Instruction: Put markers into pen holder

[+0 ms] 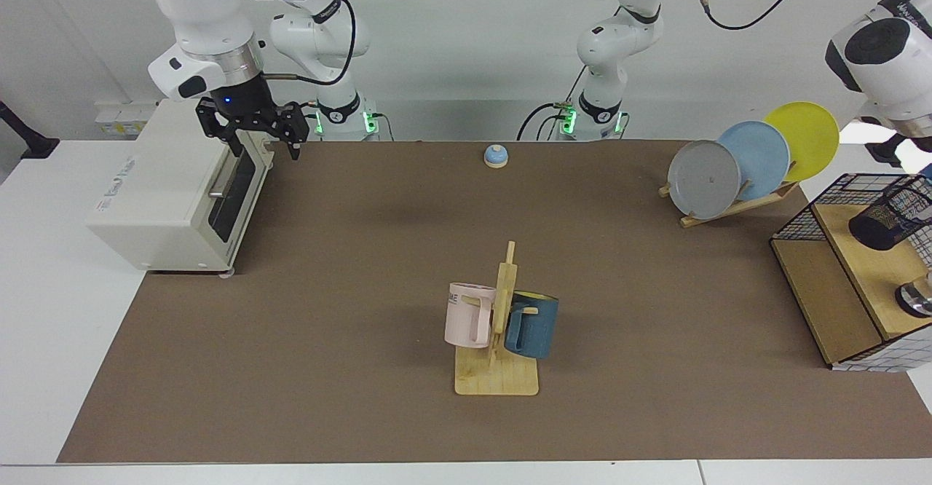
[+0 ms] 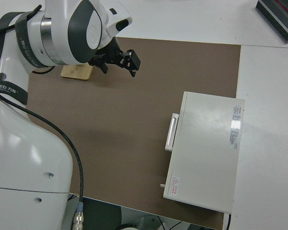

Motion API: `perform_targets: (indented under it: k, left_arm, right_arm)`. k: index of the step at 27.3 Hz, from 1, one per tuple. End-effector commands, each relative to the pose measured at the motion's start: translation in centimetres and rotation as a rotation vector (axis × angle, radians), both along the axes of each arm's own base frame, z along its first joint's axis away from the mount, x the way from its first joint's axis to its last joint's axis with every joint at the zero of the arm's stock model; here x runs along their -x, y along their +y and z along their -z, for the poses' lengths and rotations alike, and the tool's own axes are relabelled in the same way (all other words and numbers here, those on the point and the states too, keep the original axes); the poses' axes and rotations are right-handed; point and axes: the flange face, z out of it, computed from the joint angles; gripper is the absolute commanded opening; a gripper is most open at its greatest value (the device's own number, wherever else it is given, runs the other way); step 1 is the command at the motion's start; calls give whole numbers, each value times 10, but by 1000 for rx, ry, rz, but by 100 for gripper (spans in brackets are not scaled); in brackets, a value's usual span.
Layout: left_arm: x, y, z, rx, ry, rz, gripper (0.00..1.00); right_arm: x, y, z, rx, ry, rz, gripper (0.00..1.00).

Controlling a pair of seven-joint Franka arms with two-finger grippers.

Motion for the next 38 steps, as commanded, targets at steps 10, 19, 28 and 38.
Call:
perform_targets:
  k: [10,19,28,38]
  left_arm:
    - [3,3,-4,-6,-5,3,100]
    - [0,-10,-23,162,-21,-149,100]
    - [1,-53,-17,369,-154,-430,100]
    - [18,-103,-8,661,-331,-925,100]
  right_arm:
    - [3,0,-2,-17,-14,18,100]
    - [3,0,-3,-17,-15,18,100]
    - [3,0,-3,-17,-16,18,100]
    - [3,0,-2,-17,-14,18,100]
